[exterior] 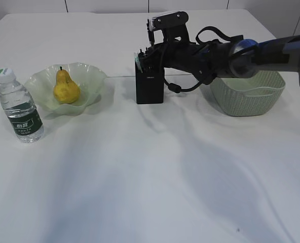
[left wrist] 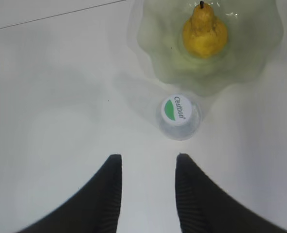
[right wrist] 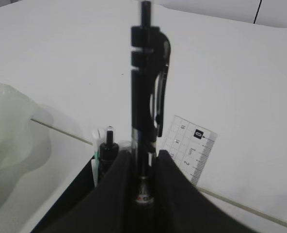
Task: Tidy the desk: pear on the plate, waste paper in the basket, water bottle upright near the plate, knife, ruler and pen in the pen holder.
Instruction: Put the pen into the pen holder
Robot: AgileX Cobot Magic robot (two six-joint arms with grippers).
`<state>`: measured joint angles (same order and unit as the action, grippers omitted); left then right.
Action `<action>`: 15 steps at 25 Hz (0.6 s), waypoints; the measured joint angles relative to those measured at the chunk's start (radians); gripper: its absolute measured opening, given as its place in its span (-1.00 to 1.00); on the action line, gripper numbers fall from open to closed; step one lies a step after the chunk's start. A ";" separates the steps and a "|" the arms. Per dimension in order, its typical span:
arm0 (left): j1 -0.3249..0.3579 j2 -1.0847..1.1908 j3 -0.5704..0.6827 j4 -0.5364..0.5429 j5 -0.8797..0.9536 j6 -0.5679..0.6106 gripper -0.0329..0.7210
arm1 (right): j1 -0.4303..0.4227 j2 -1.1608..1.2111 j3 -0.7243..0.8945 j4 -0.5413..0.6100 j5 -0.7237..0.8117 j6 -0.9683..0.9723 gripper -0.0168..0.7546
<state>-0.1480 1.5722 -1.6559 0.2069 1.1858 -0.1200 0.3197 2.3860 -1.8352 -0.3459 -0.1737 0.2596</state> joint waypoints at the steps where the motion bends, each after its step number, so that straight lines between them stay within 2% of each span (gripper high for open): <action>1: 0.000 0.000 0.000 0.000 0.002 0.000 -0.23 | 0.000 0.000 0.000 0.000 -0.002 0.000 -0.64; 3: 0.000 0.000 0.000 0.000 0.011 0.000 -0.23 | 0.000 0.000 0.000 0.000 -0.004 0.000 -0.54; 8: 0.000 0.000 0.000 0.000 0.022 0.000 -0.23 | 0.000 0.000 0.000 0.000 -0.008 0.006 -0.13; 15: 0.000 0.000 0.000 0.000 0.024 0.000 -0.23 | 0.000 -0.009 0.002 0.000 0.001 0.078 -0.05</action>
<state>-0.1480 1.5722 -1.6559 0.2069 1.2094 -0.1200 0.3197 2.3771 -1.8335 -0.3459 -0.1727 0.3375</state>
